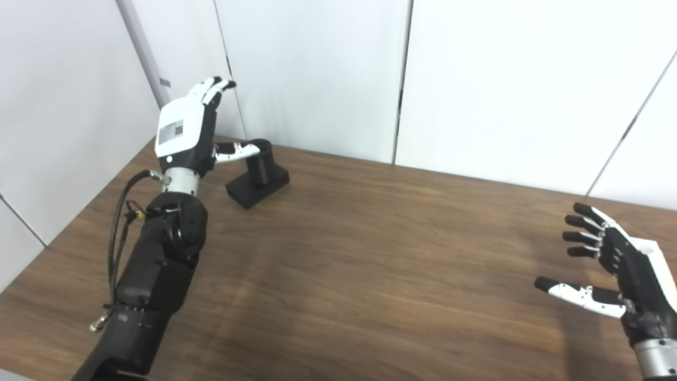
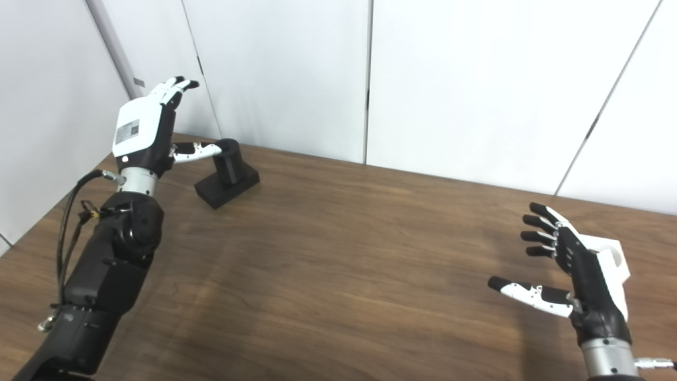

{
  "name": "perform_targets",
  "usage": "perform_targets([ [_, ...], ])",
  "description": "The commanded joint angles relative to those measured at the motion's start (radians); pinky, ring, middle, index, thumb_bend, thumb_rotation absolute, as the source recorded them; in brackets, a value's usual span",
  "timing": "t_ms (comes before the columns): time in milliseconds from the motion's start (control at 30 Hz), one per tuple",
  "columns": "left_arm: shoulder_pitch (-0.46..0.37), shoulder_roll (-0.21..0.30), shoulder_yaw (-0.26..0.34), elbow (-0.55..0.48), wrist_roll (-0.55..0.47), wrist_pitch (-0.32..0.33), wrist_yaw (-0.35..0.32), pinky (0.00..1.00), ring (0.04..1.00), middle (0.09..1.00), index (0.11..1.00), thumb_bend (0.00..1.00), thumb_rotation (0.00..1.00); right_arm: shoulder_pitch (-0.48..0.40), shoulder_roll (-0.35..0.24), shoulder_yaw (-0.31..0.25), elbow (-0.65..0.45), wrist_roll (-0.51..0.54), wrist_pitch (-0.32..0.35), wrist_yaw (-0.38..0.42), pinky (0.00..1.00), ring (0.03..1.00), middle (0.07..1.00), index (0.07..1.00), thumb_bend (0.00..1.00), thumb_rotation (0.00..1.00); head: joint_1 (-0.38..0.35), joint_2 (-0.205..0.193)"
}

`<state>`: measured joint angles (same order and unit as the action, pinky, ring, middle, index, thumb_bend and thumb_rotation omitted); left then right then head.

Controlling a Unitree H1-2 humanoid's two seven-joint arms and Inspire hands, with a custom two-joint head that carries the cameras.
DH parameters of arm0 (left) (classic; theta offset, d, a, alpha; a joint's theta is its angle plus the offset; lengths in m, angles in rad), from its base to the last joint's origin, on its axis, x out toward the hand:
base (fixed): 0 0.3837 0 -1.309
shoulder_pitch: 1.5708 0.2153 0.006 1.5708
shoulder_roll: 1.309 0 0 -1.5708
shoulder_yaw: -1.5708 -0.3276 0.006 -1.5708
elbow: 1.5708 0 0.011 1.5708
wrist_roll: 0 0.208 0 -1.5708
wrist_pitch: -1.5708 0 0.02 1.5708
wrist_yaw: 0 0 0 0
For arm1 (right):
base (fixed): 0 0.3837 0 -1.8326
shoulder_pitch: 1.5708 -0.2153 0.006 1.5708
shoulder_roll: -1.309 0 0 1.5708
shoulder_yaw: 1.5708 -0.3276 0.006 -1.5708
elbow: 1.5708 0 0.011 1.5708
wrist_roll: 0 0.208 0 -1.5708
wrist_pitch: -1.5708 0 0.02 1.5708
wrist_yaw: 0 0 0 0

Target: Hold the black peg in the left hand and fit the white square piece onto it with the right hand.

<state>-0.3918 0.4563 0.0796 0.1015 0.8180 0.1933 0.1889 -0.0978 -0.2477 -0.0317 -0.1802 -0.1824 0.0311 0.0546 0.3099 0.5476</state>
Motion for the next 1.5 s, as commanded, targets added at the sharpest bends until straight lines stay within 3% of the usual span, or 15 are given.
perform_targets([
  [0, -0.042, 0.030, -0.008, -0.037, 0.042, 0.050, -0.002, 0.75, 0.952, 0.963, 0.868, 1.00, 0.38, -0.026, -0.014, -0.011, -0.043, 0.007, -0.021, 0.000, 0.66, 0.738, 0.809, 0.852, 0.70, 0.00, 0.001, 0.000],
  [200, -0.046, 0.039, -0.028, -0.042, 0.056, 0.160, -0.064, 0.85, 0.996, 0.992, 0.867, 1.00, 0.42, -0.026, -0.014, -0.011, -0.047, 0.003, -0.019, 0.000, 0.65, 0.737, 0.808, 0.850, 0.70, 0.00, 0.001, 0.002],
  [400, -0.049, 0.056, -0.046, -0.015, 0.037, 0.200, -0.109, 0.86, 1.000, 1.000, 0.867, 1.00, 0.50, -0.025, -0.010, -0.010, -0.057, -0.003, -0.006, -0.001, 0.66, 0.739, 0.809, 0.851, 0.69, 0.00, 0.000, 0.004],
  [533, -0.054, 0.072, -0.069, 0.009, 0.032, 0.231, -0.159, 0.86, 1.000, 1.000, 0.861, 1.00, 0.60, -0.025, -0.010, -0.010, -0.059, -0.001, -0.004, -0.001, 0.66, 0.747, 0.810, 0.855, 0.69, 0.00, -0.001, 0.005],
  [700, -0.060, 0.087, -0.098, 0.047, 0.029, 0.246, -0.197, 0.84, 1.000, 1.000, 0.852, 1.00, 0.66, -0.026, -0.008, -0.012, -0.056, 0.006, -0.007, -0.001, 0.65, 0.741, 0.808, 0.849, 0.69, 0.00, -0.002, 0.007],
  [967, -0.071, 0.087, -0.117, 0.123, -0.042, 0.213, -0.220, 0.83, 1.000, 1.000, 0.839, 1.00, 0.62, -0.026, -0.008, -0.008, -0.069, -0.001, 0.010, 0.004, 0.64, 0.738, 0.806, 0.852, 0.69, 0.00, 0.001, 0.009],
  [1200, -0.090, 0.105, -0.177, 0.188, -0.045, 0.219, -0.239, 0.80, 1.000, 1.000, 0.838, 1.00, 0.66, -0.024, -0.003, -0.011, -0.076, 0.003, 0.020, 0.002, 0.66, 0.741, 0.811, 0.853, 0.69, 0.00, 0.000, 0.010],
  [1467, -0.087, 0.091, -0.191, 0.231, -0.067, 0.222, -0.226, 0.87, 1.000, 1.000, 0.848, 1.00, 0.64, -0.022, -0.006, -0.015, -0.080, 0.010, 0.019, 0.003, 0.65, 0.739, 0.811, 0.853, 0.69, 0.00, -0.005, 0.012],
])
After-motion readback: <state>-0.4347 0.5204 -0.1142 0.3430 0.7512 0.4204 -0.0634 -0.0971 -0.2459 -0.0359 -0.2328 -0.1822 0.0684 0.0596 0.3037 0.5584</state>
